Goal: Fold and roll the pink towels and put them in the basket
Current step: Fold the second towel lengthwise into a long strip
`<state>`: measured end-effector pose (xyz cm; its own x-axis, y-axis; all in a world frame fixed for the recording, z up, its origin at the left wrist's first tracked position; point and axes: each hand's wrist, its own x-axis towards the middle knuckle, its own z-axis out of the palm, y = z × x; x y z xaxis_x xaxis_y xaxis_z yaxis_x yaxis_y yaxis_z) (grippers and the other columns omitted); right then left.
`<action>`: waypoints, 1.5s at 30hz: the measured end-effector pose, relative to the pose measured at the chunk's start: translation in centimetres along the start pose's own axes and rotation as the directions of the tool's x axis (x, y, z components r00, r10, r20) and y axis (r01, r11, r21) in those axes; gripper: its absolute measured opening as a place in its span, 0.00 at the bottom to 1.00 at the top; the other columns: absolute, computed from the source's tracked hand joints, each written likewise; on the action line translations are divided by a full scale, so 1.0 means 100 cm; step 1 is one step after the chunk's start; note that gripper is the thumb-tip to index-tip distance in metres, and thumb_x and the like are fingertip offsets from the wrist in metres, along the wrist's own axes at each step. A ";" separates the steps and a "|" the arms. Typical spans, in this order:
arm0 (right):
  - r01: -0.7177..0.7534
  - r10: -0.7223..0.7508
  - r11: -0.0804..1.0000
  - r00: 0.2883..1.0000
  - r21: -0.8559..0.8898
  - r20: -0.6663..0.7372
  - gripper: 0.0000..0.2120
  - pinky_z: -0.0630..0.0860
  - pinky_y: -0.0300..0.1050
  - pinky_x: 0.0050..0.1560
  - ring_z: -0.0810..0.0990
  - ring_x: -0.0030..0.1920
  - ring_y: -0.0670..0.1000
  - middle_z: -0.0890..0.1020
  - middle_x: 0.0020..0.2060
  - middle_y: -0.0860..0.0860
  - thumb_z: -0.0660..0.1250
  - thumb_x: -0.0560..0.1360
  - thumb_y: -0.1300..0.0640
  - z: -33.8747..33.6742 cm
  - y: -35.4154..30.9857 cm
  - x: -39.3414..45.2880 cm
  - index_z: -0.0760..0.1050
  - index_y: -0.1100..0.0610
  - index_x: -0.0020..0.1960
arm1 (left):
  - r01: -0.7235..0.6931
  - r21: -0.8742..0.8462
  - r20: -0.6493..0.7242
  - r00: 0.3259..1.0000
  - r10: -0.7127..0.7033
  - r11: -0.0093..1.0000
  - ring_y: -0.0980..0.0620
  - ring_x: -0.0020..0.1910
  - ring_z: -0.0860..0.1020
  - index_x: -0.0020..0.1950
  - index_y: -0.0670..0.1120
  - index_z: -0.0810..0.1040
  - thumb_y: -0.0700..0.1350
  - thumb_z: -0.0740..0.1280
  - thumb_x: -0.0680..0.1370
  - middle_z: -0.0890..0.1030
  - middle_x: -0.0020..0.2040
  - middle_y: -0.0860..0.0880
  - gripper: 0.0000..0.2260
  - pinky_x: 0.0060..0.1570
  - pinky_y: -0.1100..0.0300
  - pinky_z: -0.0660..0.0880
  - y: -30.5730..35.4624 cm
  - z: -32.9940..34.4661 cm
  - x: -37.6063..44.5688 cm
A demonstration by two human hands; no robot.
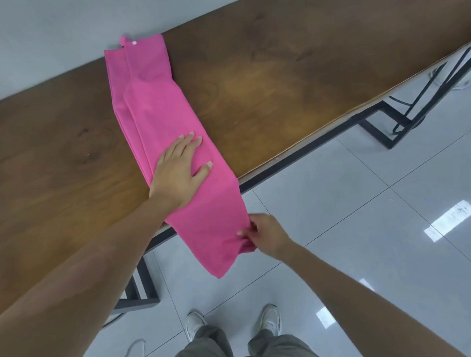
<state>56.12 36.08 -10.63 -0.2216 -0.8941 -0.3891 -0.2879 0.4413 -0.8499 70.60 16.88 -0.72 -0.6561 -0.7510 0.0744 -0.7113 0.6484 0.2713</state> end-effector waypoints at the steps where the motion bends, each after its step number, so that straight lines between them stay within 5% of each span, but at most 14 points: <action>1: -0.046 0.047 0.998 0.999 -0.034 0.016 0.06 0.83 0.53 0.44 0.86 0.38 0.51 0.85 0.36 0.51 0.67 0.75 0.62 0.008 0.017 -0.005 0.79 0.53 0.42 | -0.002 0.004 0.001 1.000 0.002 1.000 0.54 0.80 0.51 0.81 0.52 0.56 0.63 0.54 0.82 0.55 0.81 0.54 0.29 0.79 0.49 0.51 0.000 0.000 0.000; 5: -0.178 0.286 0.911 0.922 -0.373 0.260 0.10 0.77 0.40 0.35 0.85 0.48 0.56 0.85 0.43 0.54 0.65 0.72 0.67 0.018 0.067 -0.028 0.78 0.52 0.41 | 0.001 0.003 0.005 1.000 -0.001 1.000 0.54 0.80 0.50 0.81 0.53 0.56 0.63 0.54 0.82 0.55 0.81 0.55 0.29 0.79 0.49 0.51 0.000 0.000 -0.001; 7: -0.221 0.268 0.940 0.950 -0.259 0.162 0.08 0.80 0.44 0.45 0.84 0.48 0.52 0.84 0.48 0.50 0.71 0.74 0.62 0.014 0.076 -0.027 0.79 0.50 0.48 | 0.005 0.009 0.004 1.000 -0.005 1.000 0.54 0.80 0.50 0.81 0.53 0.55 0.63 0.54 0.82 0.55 0.81 0.55 0.29 0.79 0.49 0.50 0.000 0.000 0.000; 11: -0.060 0.062 0.998 0.996 -0.020 0.062 0.28 0.75 0.40 0.58 0.78 0.59 0.44 0.78 0.61 0.42 0.78 0.71 0.50 -0.005 0.034 -0.008 0.73 0.50 0.68 | 0.005 0.011 0.007 1.000 -0.006 1.000 0.54 0.80 0.51 0.81 0.53 0.56 0.63 0.54 0.82 0.55 0.81 0.54 0.29 0.79 0.49 0.51 0.001 0.000 0.000; 13: 0.023 -0.022 1.000 0.999 -0.013 0.043 0.23 0.76 0.41 0.58 0.78 0.59 0.42 0.80 0.58 0.40 0.76 0.72 0.49 -0.011 0.007 0.003 0.75 0.49 0.66 | 0.009 0.006 0.010 1.000 -0.009 1.000 0.54 0.80 0.51 0.81 0.53 0.56 0.63 0.54 0.82 0.55 0.81 0.54 0.29 0.79 0.49 0.50 0.001 -0.001 -0.001; 17: 0.015 -0.013 0.980 1.000 -0.201 0.009 0.03 0.81 0.55 0.47 0.82 0.41 0.51 0.83 0.39 0.48 0.69 0.73 0.59 0.000 -0.002 0.007 0.76 0.54 0.46 | 0.010 0.001 0.012 1.000 -0.010 1.000 0.54 0.80 0.50 0.81 0.53 0.55 0.63 0.54 0.82 0.55 0.81 0.55 0.29 0.79 0.48 0.51 0.001 -0.002 -0.002; 19: -0.040 0.056 0.943 0.998 -0.330 0.039 0.05 0.81 0.52 0.44 0.80 0.38 0.51 0.81 0.37 0.48 0.69 0.74 0.58 0.003 0.005 0.001 0.72 0.53 0.42 | 0.014 -0.007 0.014 1.000 -0.014 1.000 0.55 0.80 0.50 0.81 0.53 0.55 0.63 0.54 0.82 0.55 0.81 0.55 0.29 0.79 0.49 0.50 0.001 -0.002 -0.002; 25: 0.061 -0.120 0.911 0.986 -0.408 -0.120 0.09 0.79 0.46 0.50 0.81 0.47 0.49 0.84 0.49 0.47 0.65 0.80 0.51 -0.029 -0.022 -0.011 0.78 0.54 0.56 | -0.003 -0.014 0.014 1.000 0.004 1.000 0.55 0.80 0.50 0.81 0.53 0.55 0.63 0.54 0.82 0.55 0.81 0.55 0.30 0.79 0.50 0.50 -0.001 0.000 -0.001; 32: 0.307 -0.420 0.880 0.860 -0.363 -0.289 0.05 0.74 0.38 0.40 0.78 0.39 0.46 0.81 0.37 0.44 0.66 0.80 0.57 -0.086 -0.110 -0.007 0.78 0.51 0.46 | -0.002 -0.154 -0.009 1.000 0.001 0.988 0.51 0.77 0.60 0.77 0.52 0.66 0.59 0.58 0.82 0.66 0.77 0.53 0.25 0.77 0.48 0.55 -0.008 -0.003 0.009; 37: 0.327 -0.434 0.875 0.856 -0.358 -0.280 0.05 0.80 0.51 0.43 0.82 0.39 0.49 0.82 0.37 0.46 0.66 0.80 0.59 -0.106 -0.146 0.029 0.78 0.53 0.47 | -0.018 -0.208 -0.150 0.989 -0.014 0.978 0.48 0.66 0.72 0.68 0.45 0.75 0.52 0.62 0.83 0.75 0.65 0.47 0.17 0.70 0.48 0.67 -0.044 -0.036 0.049; 45: 0.268 -0.368 0.872 0.910 -0.409 -0.188 0.05 0.80 0.46 0.46 0.82 0.37 0.45 0.83 0.37 0.43 0.65 0.80 0.58 -0.121 -0.199 0.104 0.79 0.50 0.52 | 0.161 -0.272 -0.283 0.929 -0.238 0.949 0.39 0.60 0.75 0.64 0.39 0.77 0.49 0.63 0.83 0.78 0.60 0.39 0.16 0.63 0.47 0.70 -0.141 -0.089 0.152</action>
<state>48.29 18.95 6.56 -0.2712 -0.9622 0.0258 -0.6919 0.1763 -0.7001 72.88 -4.80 5.14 -0.3688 -0.8877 0.2755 -0.7121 0.4604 0.5301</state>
